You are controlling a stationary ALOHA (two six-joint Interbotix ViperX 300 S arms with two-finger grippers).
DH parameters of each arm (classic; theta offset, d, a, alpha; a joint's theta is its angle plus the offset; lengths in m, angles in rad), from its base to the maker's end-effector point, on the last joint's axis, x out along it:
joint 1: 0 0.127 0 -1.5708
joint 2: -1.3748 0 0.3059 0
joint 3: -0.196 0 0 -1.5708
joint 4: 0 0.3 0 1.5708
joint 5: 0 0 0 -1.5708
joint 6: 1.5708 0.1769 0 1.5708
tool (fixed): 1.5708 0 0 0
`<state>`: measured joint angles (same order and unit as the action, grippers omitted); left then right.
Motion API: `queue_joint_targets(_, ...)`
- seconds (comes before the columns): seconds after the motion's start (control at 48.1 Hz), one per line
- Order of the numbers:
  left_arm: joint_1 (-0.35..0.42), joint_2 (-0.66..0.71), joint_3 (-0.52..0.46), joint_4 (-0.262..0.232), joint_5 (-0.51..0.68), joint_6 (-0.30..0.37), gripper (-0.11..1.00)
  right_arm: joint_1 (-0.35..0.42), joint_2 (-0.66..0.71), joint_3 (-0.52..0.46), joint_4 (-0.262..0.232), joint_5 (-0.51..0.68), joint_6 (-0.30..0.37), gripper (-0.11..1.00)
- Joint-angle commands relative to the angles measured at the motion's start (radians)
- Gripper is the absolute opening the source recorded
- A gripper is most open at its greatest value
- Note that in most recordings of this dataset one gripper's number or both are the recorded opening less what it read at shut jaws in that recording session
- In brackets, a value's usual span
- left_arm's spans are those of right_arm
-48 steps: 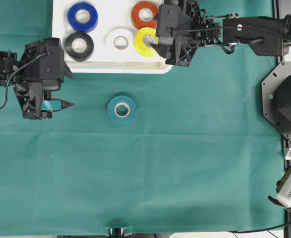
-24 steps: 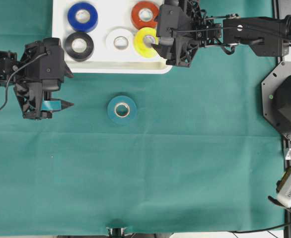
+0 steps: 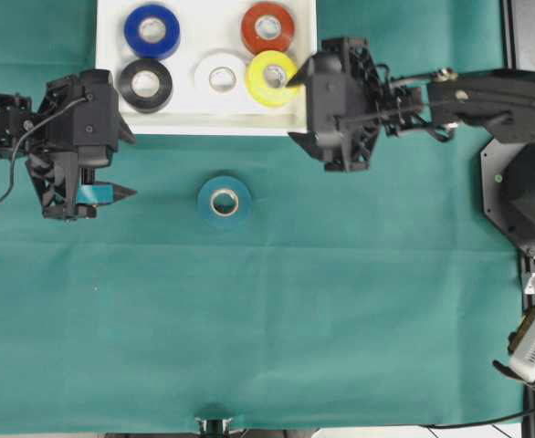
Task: Put the tape alternately from left to right into the white case.
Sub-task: 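Open the right gripper to release the yellow roll and withdraw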
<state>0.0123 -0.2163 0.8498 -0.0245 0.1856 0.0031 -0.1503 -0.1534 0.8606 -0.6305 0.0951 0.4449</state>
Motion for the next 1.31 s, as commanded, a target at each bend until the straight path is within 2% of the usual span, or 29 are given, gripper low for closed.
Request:
queue_joint_targets(0.0,-0.002,-0.009,-0.026,0.000,-0.009,0.002,1.00,0.034,-0.044,0.006,0.002,-0.008,0.003,0.88)
queue_joint_targets(0.229,-0.002,-0.005,-0.032,0.000,-0.009,0.002,1.00,0.086,-0.075,0.038,0.003,-0.008,0.017,0.88)
queue_joint_targets(0.52,-0.005,-0.003,-0.035,0.000,-0.020,0.005,1.00,0.086,-0.075,0.044,0.002,-0.012,0.020,0.88)
queue_joint_targets(0.769,-0.038,0.002,-0.035,0.002,-0.092,0.014,1.00,0.086,-0.075,0.043,0.002,-0.017,0.020,0.88)
queue_joint_targets(0.894,-0.069,0.051,-0.054,0.003,-0.103,0.049,1.00,0.086,-0.075,0.041,0.002,-0.017,0.020,0.88)
queue_joint_targets(1.122,-0.123,0.189,-0.160,0.003,-0.101,0.169,1.00,0.086,-0.075,0.041,0.002,-0.017,0.020,0.88)
queue_joint_targets(1.288,-0.132,0.259,-0.227,0.002,-0.097,0.178,1.00,0.086,-0.074,0.043,0.002,-0.017,0.020,0.88)
